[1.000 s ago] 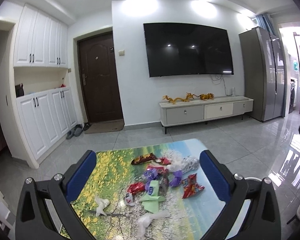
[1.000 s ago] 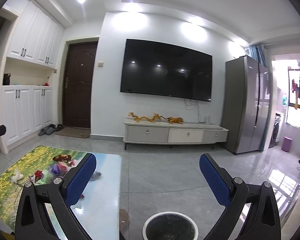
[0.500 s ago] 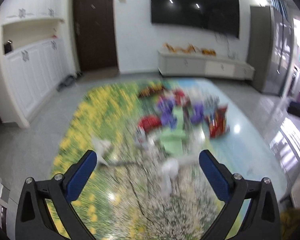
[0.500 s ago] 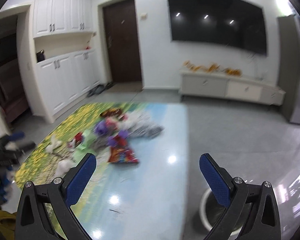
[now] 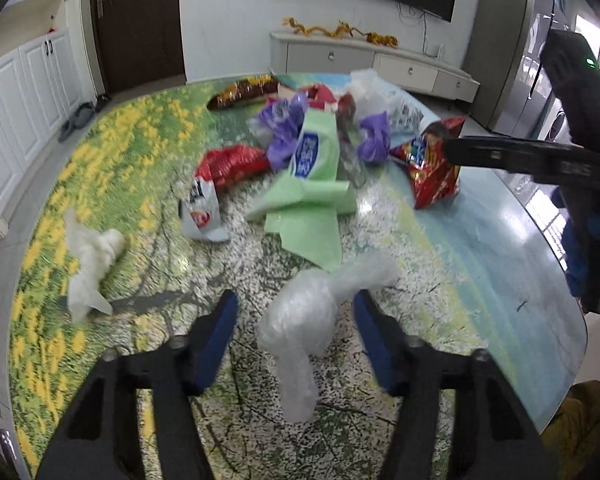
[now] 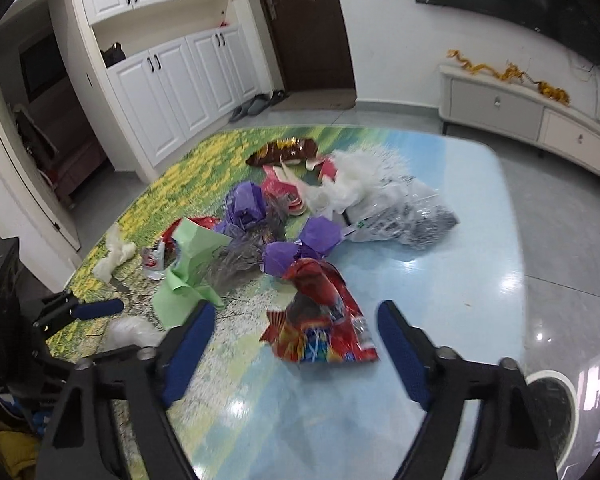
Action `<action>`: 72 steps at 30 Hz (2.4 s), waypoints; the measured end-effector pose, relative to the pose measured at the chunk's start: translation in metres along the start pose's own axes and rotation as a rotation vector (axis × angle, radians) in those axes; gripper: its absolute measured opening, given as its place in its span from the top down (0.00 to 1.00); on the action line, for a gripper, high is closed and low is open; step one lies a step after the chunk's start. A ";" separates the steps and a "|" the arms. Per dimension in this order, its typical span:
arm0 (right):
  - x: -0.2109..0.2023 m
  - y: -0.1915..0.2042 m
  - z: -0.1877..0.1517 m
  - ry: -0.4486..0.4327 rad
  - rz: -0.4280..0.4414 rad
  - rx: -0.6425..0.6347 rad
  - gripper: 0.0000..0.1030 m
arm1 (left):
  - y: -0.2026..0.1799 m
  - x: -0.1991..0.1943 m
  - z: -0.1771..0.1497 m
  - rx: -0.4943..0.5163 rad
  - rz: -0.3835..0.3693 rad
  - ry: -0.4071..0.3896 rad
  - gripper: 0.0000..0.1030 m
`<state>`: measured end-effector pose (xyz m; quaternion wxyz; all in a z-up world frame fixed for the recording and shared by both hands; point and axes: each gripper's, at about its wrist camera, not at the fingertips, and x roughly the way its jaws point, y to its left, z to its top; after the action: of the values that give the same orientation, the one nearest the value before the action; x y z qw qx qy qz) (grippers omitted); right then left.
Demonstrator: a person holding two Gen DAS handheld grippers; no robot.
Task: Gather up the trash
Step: 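Grasp the red chip bag with the right tool while the left tool grasps the clear plastic bag, then carry both bags over the white bin and open both tools to drop them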
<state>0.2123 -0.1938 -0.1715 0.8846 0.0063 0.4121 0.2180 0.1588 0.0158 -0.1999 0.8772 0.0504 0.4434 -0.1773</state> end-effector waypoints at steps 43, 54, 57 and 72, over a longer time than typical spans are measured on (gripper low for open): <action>-0.162 -0.279 -0.212 -0.192 -0.372 0.590 0.83 | -0.394 0.107 0.134 0.546 -0.363 0.099 0.41; -0.109 -0.314 -0.243 -0.088 -0.377 0.713 0.48 | -0.392 0.123 0.134 0.528 -0.375 0.097 0.38; -0.118 -0.315 -0.239 -0.119 -0.379 0.729 0.48 | -0.387 0.106 0.132 0.523 -0.382 0.061 0.38; -0.242 -0.187 -0.150 -0.383 -0.425 0.511 0.48 | -0.305 -0.038 0.122 0.452 -0.362 -0.248 0.38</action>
<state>0.0367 -0.4828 -0.1302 0.9410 0.1815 0.2725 -0.0852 0.1223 -0.2879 -0.0753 0.8452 0.1426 0.2843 -0.4295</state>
